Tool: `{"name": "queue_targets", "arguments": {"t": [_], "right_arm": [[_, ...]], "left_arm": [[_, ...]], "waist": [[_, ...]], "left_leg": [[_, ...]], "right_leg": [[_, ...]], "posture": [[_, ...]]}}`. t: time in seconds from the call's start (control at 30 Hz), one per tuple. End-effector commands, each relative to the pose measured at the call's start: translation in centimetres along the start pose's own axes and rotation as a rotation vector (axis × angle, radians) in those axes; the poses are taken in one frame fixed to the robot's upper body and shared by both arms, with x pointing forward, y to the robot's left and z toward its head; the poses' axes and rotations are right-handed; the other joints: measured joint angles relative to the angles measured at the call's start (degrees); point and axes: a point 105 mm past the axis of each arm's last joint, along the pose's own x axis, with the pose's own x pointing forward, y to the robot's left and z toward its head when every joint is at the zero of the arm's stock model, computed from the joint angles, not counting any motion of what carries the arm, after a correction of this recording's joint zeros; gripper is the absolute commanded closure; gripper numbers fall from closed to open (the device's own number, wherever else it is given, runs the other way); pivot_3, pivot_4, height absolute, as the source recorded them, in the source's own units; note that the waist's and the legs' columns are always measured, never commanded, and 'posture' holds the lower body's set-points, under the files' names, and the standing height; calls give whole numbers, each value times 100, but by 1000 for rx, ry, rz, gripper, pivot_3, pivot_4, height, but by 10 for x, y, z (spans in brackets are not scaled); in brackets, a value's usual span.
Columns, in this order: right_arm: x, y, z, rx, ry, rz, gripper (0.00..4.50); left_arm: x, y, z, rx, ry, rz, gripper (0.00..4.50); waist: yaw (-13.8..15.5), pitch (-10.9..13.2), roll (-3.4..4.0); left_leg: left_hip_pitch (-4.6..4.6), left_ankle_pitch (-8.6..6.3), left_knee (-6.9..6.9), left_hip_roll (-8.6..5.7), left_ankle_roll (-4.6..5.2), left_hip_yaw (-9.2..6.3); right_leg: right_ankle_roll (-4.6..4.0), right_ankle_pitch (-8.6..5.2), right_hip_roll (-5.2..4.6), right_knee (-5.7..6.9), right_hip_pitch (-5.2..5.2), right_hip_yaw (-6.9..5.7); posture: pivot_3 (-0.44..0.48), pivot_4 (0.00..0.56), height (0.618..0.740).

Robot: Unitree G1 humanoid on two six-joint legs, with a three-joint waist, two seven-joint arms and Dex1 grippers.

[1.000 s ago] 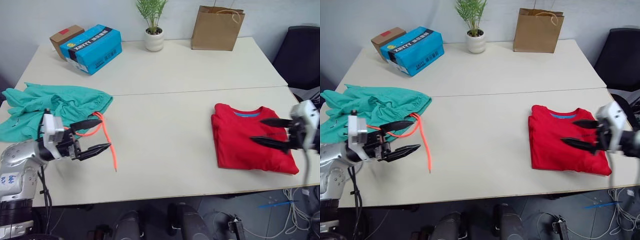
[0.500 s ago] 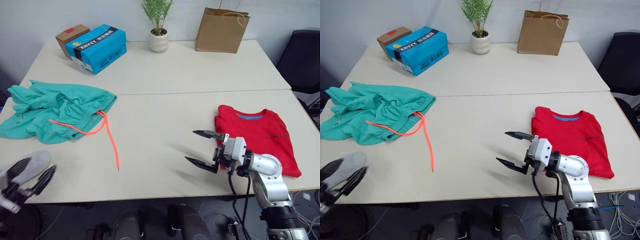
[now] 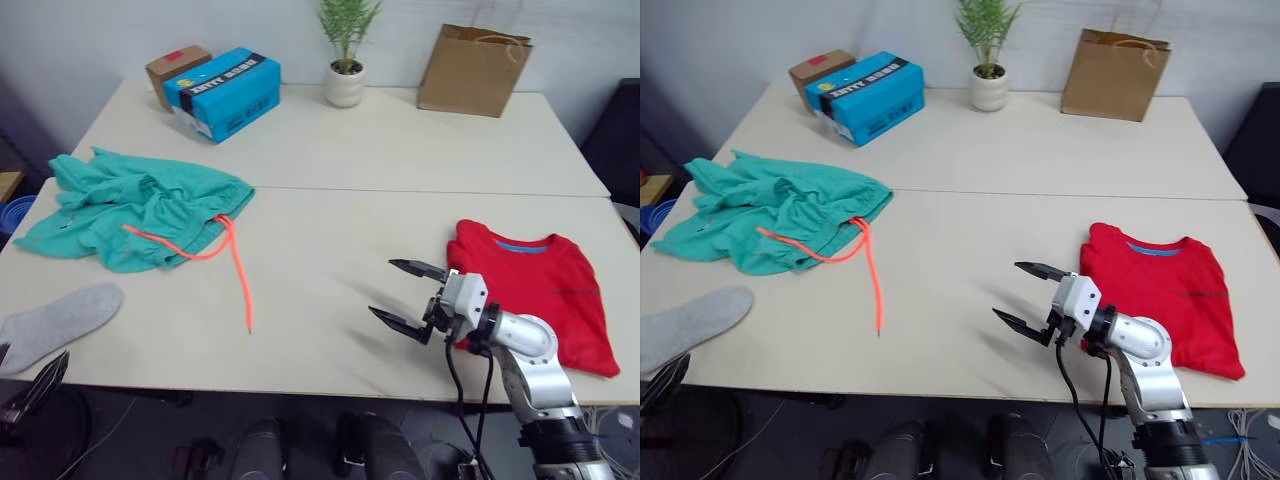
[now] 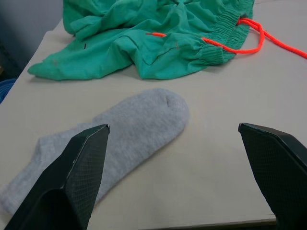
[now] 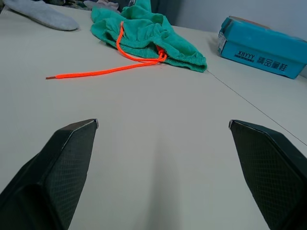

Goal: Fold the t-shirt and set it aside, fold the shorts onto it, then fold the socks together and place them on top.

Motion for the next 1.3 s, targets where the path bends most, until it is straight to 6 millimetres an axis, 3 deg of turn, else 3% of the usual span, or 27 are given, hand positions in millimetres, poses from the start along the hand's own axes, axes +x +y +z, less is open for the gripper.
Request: {"name": "queue_targets", "arguments": {"t": [0.03, 0.23, 0.3, 0.37, 0.47, 0.57, 0.77, 0.83, 0.97, 1.1, 1.23, 1.3], "right_arm": [[-9, -8, 27, -25, -71, -87, 30], [-17, -15, 39, -137, -32, -108, 30], [-22, -23, 38, -145, -3, -124, 30], [-23, -27, 38, -146, 4, -141, 30], [-23, -31, 38, -165, 7, -174, 30], [-25, -33, 35, -170, 19, -191, 0], [-38, -38, 29, -144, 72, -207, 0], [-38, -47, 33, -133, 60, -241, 0], [-38, -45, 32, -128, 63, -245, 0], [-40, -37, 25, -115, 99, -206, 0], [-47, -42, 21, -122, 128, -216, 0], [-52, -47, 22, -133, 139, -215, 0]], "left_arm": [[23, 0, 9, 83, 33, -85, 0], [88, -13, 21, 265, 168, -310, 0], [127, -16, 30, 335, 158, -307, 0], [152, -16, 34, 423, 193, -305, 0], [166, -17, 22, 515, 305, -378, 0], [184, -20, 23, 488, 297, -396, 630], [188, -31, 25, 433, 322, -517, 2519], [187, -33, 29, 390, 323, -549, 3224], [188, -41, 38, 364, 278, -607, 4482], [185, -73, 58, 309, 164, -803, 4482], [182, -98, 75, 253, 56, -917, 4482], [183, -139, 90, 277, -25, -1065, 4482]], "waist": [[3, -1, 3], [-13, 2, 7], [-6, 5, 20], [6, 5, 15], [-67, 4, 11], [-148, 6, 6], [-165, 5, 3], [-166, 6, -1], [-151, 6, -3], [-151, 6, -4], [-148, 7, -10], [-149, 7, -10]], "left_leg": [[0, 1, -1, 1, 2, 3], [9, 1, -4, 6, 2, 29], [16, 0, -13, 8, 2, 48], [14, 2, -12, 6, 6, 58], [19, -1, -13, 7, 3, 87], [19, -2, -12, 10, 0, 115], [34, -2, 1, 12, 1, 148], [45, -3, 5, 12, 2, 159], [61, 1, 4, 12, 0, 160], [64, 5, 1, 12, -7, 166], [63, 16, 11, 10, -27, 172], [64, 16, 13, 10, -27, 173]], "right_leg": [[0, 0, 0, 1, 0, 1], [-2, 3, 1, 4, -2, 15], [0, 4, 4, 4, -6, 34], [3, 4, 7, 16, -15, 41], [7, 2, 14, 38, -30, 64], [14, -2, 26, 47, -45, 89], [17, -1, 30, 67, -51, 128], [17, -1, 29, 83, -51, 141], [15, -2, 30, 101, -51, 152], [13, -4, 30, 106, -52, 157], [15, -4, 28, 107, -51, 164], [16, -4, 28, 109, -51, 167]], "posture": [[0, 150, 740], [0, 150, 740], [0, 150, 740], [0, 150, 740], [0, 150, 740], [0, 150, 740], [0, 150, 740], [0, 150, 740], [0, 150, 740], [0, 150, 740], [0, 150, 740], [0, 150, 740]]}}
